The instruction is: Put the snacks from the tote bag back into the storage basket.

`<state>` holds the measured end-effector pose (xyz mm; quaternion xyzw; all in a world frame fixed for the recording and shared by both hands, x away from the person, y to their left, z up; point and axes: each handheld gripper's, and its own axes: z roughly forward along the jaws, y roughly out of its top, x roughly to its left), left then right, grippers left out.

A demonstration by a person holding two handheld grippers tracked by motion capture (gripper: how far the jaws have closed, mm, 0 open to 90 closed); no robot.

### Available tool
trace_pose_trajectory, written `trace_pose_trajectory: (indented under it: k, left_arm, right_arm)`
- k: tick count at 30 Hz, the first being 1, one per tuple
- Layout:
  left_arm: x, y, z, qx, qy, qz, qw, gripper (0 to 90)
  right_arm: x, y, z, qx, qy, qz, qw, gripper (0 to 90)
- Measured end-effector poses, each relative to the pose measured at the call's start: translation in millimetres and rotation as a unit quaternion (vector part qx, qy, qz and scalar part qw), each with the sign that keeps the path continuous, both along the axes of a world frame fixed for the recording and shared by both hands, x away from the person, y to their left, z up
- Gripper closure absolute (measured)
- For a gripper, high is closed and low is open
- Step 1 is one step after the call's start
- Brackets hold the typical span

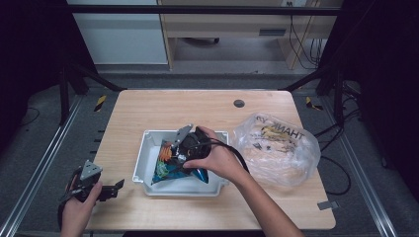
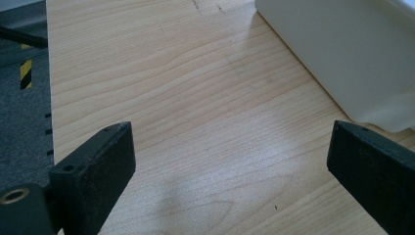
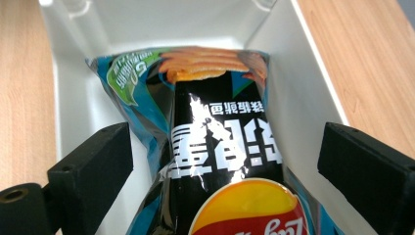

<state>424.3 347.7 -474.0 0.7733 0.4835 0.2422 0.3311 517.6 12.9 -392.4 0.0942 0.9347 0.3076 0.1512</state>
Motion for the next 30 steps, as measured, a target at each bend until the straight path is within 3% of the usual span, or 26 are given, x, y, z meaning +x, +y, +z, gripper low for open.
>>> trace_pose_trajectory:
  k: [18, 25, 30]
  left_arm:
    - [-0.8, 1.2, 0.5, 0.005, 0.001, 0.0, 1.0, 3.6]
    - [-0.9, 1.0, 0.2, 0.005, 0.002, 0.002, 1.0, 3.6]
    - [-1.3, 1.5, -0.1, 0.0, 0.0, 0.005, 1.0, 3.6]
  right_arm:
    - [-16.5, -23.0, 25.8, 0.047, -0.029, -0.039, 0.9977, 6.4]
    - [-24.0, -35.5, 39.9, 0.073, -0.051, -0.073, 0.9934, 6.3]
    - [-29.2, -47.9, 52.4, 0.092, -0.064, -0.101, 0.9885, 6.3]
